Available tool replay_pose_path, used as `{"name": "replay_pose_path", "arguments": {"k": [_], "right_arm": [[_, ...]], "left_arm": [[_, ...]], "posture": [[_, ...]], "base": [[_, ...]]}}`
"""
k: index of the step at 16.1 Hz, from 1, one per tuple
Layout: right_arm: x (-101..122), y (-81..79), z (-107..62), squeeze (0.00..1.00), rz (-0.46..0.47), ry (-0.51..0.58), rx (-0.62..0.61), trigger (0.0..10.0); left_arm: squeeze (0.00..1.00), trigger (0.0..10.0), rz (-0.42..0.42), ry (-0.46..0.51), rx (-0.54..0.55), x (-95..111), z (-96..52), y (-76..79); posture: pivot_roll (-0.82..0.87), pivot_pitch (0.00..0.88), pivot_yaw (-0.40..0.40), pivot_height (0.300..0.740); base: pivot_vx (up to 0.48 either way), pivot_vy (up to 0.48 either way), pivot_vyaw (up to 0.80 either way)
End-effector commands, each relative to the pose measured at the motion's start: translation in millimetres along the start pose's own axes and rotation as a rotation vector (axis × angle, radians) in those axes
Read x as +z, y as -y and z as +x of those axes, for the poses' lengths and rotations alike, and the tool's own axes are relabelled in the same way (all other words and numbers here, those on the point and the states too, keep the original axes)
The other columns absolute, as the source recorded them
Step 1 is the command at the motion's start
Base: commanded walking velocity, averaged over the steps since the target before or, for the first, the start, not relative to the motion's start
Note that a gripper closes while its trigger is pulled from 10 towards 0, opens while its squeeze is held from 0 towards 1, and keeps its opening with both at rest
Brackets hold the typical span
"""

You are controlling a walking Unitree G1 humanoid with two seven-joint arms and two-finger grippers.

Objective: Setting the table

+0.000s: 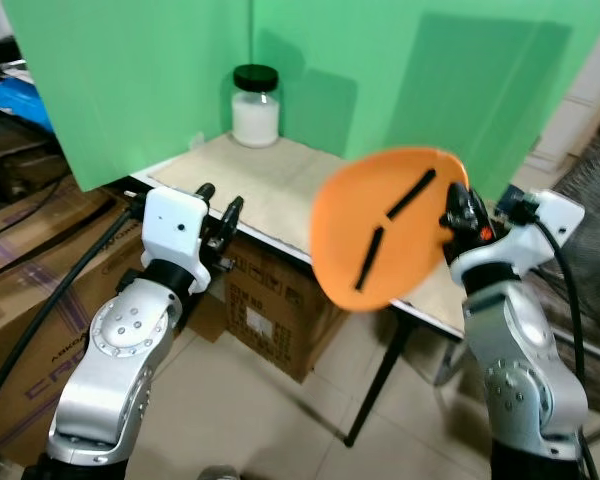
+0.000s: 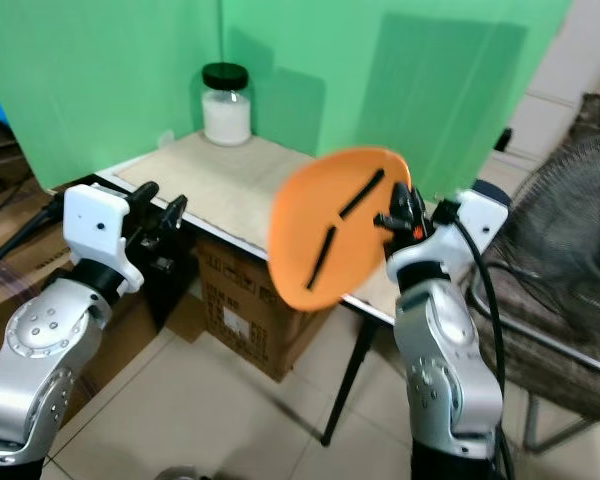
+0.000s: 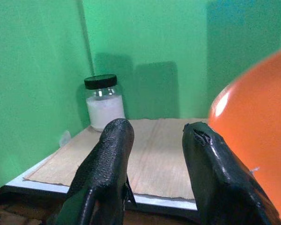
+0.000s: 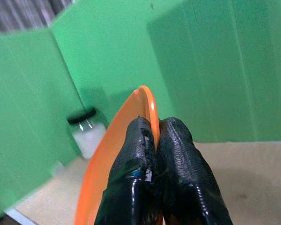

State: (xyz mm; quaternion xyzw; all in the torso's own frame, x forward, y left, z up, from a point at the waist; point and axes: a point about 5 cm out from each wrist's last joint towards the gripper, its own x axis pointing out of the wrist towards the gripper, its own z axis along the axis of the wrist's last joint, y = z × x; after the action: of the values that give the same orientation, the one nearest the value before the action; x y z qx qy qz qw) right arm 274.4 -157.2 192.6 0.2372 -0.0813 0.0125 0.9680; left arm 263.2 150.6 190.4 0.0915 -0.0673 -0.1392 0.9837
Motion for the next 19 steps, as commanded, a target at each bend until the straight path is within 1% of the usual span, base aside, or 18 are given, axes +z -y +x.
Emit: {"name": "replay_pose_path", "arguments": {"k": [1, 2, 3, 4, 6, 7, 9, 10, 12, 13, 16, 19], "right_arm": [[12, 0.7, 0.8, 0.0, 0.032, 0.046, 0.0, 10.0], [14, 1.7, 0.9, 0.0, 0.065, 0.048, -0.001, 10.0], [16, 3.3, -0.1, 0.0, 0.073, 0.049, -0.003, 10.0], [19, 4.9, -1.7, 0.0, 0.066, 0.05, -0.001, 10.0], [23, 8.6, -5.9, 0.0, 0.025, 0.055, 0.0, 10.0], [26, 10.1, -9.8, 0.0, -0.016, 0.057, 0.002, 10.0], [28, 10.8, -16.7, 0.0, -0.033, 0.054, 0.002, 10.0], [32, 13.1, -22.7, 0.0, -0.019, 0.06, -0.017, 10.0], [34, 14.7, -26.0, 0.0, 0.005, 0.065, -0.034, 10.0], [35, 16.3, -28.4, 0.0, 0.036, 0.072, -0.05, 10.0], [41, 18.3, -30.3, 0.0, 0.047, 0.082, -0.059, 10.0], [45, 17.2, -29.3, 0.0, 0.057, 0.087, -0.061, 10.0]], "left_arm": [[0.0, 10.0, -0.003, 0.02, -0.018, 4, 1.9, 3.3], [0.0, 10.0, -0.021, 0.03, -0.036, 5, 1.5, 5.1], [0.0, 10.0, -0.036, 0.033, -0.057, 5, -0.1, 7.2], [0.0, 10.0, -0.043, 0.028, -0.065, 3, -2.2, 7.8], [0.0, 10.0, -0.035, 0.01, -0.075, -2, -5.5, 6.9], [0.0, 10.0, -0.037, 0.001, -0.08, -4, -6.5, 6.9], [0.0, 10.0, -0.032, -0.014, -0.092, -7, -9.6, 10.7], [0.0, 10.0, -0.052, -0.021, -0.094, -9, -11.5, 16.9], [0.0, 10.0, -0.072, -0.019, -0.087, -9, -10.9, 19.4], [0.0, 10.0, -0.1, -0.014, -0.08, -9, -8.8, 20.7], [0.0, 10.0, -0.111, -0.016, -0.092, -11, -7.9, 22.2], [0.0, 10.0, -0.117, -0.014, -0.061, -11, -6.5, 19.3]], "posture": [[0.1, 0.0, -0.088, 0.74], [0.1, 0.0, -0.086, 0.74], [0.1, 0.0, -0.084, 0.74], [0.09, 0.0, -0.083, 0.74], [0.08, 0.0, -0.083, 0.74], [0.08, 0.0, -0.084, 0.74], [0.06, 0.0, -0.077, 0.74], [0.05, 0.0, -0.075, 0.74], [0.04, 0.0, -0.071, 0.74], [0.03, 0.0, -0.067, 0.74], [0.02, 0.0, -0.064, 0.74], [0.02, 0.0, -0.075, 0.74]], "base": [[0.0, 0.0, 0.0], [0.0, 0.0, 0.0], [0.0, 0.0, 0.0], [0.0, 0.0, -0.8], [0.0, 0.0, -0.8], [0.0, 0.0, -0.8], [0.0, 0.0, -0.8], [0.0, 0.0, -0.8], [0.0, 0.0, -0.8], [0.0, 0.0, -0.8], [0.0, 0.0, -0.8], [0.0, 0.0, -0.8]]}}
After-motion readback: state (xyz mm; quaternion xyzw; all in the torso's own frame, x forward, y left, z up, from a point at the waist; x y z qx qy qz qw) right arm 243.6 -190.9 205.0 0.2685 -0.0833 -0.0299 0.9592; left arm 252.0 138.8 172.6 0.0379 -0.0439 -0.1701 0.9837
